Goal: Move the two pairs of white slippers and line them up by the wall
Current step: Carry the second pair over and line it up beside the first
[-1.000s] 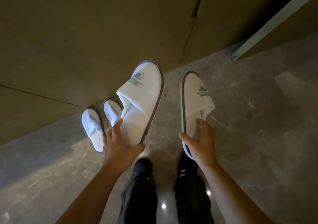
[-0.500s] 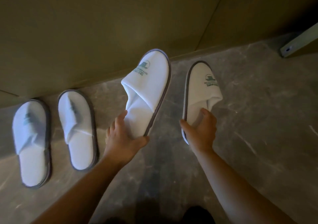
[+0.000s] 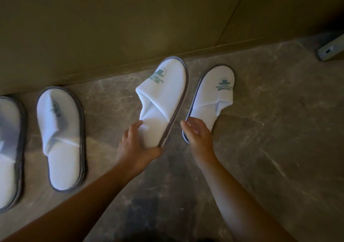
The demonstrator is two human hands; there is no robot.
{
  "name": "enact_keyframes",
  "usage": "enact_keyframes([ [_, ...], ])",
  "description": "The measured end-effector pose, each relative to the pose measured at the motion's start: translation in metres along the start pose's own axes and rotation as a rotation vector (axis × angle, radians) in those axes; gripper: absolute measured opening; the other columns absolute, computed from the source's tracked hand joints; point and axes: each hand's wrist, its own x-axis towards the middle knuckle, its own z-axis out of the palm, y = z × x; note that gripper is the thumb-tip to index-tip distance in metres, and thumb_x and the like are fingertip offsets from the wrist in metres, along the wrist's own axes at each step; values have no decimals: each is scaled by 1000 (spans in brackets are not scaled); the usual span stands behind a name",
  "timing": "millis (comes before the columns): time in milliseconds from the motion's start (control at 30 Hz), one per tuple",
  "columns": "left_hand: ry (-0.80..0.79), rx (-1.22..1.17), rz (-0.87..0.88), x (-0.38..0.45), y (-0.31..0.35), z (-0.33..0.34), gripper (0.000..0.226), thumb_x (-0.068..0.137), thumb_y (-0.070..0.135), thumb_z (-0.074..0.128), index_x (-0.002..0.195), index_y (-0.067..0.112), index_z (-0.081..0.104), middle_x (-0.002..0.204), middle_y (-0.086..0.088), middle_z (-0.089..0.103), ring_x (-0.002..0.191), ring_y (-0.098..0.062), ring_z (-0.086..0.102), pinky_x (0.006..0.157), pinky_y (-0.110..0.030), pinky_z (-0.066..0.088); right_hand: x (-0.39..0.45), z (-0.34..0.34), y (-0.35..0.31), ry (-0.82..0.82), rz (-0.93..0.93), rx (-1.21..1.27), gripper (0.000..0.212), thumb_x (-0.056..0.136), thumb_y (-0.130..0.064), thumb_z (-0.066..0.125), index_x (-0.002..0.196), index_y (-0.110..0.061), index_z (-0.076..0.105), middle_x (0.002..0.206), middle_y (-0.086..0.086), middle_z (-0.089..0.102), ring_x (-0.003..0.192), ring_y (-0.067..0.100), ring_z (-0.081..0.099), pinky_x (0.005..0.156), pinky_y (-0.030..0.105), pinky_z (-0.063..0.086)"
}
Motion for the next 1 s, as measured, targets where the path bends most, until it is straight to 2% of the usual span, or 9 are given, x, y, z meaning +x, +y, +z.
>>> enact_keyframes([
  [67,-23,22,27,3,0,7,92,60,30,75,134,25,21,139,-11,33,120,-29,39,96,-49,45,-8,16,1,-50,13,112,20,83,-24,58,100,-18,50,83,-14,56,72,-10,59,55,1,45],
  [133,-44,41,59,5,1,10,96,58,40,74,135,27,18,142,-8,31,123,-27,36,98,-44,41,-10,27,-6,-26,-8,151,24,83,-19,58,104,-15,48,96,-2,62,77,2,62,60,5,49],
  [200,-76,56,83,6,0,5,97,59,45,72,137,27,17,143,-6,29,125,-25,34,98,-41,38,-10,33,-17,-5,-15,103,32,84,-13,56,113,-9,45,113,9,60,91,13,57,74,16,50],
  [267,-122,66,129,7,-7,-7,95,63,42,72,138,25,16,144,-5,30,127,-24,32,100,-39,35,-9,35,-25,-14,-19,26,36,85,-13,55,118,-11,42,119,10,57,96,16,55,82,27,47],
  [400,-88,170,221,13,-37,-44,83,71,36,69,138,22,23,145,-6,33,130,-25,31,104,-38,30,-4,47,-28,-92,-71,-170,42,85,-13,54,125,-13,38,127,11,53,105,19,52,86,30,42],
  [567,42,345,126,19,-92,-74,78,76,37,64,139,19,22,150,-7,24,137,-27,20,111,-41,24,-1,84,-8,-155,-116,-266,45,86,-8,49,128,-12,34,129,14,50,104,21,49,82,29,40],
  [800,-49,481,129,15,-132,-61,82,78,45,59,141,23,12,156,-4,5,142,-27,1,115,-44,11,-3,93,25,-94,-48,-292,44,87,-7,49,128,-11,33,129,17,49,99,18,47,81,31,39],
  [933,-87,536,202,26,-127,-50,85,77,50,57,141,27,6,156,-3,1,142,-28,-4,115,-46,7,4,79,22,26,-183,-445,47,84,-7,56,126,-1,37,125,24,52,109,31,53,86,32,42],
  [1000,-91,549,226,34,-123,-45,86,76,52,56,141,29,4,156,-3,-1,142,-27,-7,115,-47,7,2,77,22,34,-285,-616,59,78,-14,65,126,2,37,125,26,50,113,37,50,92,37,42],
])
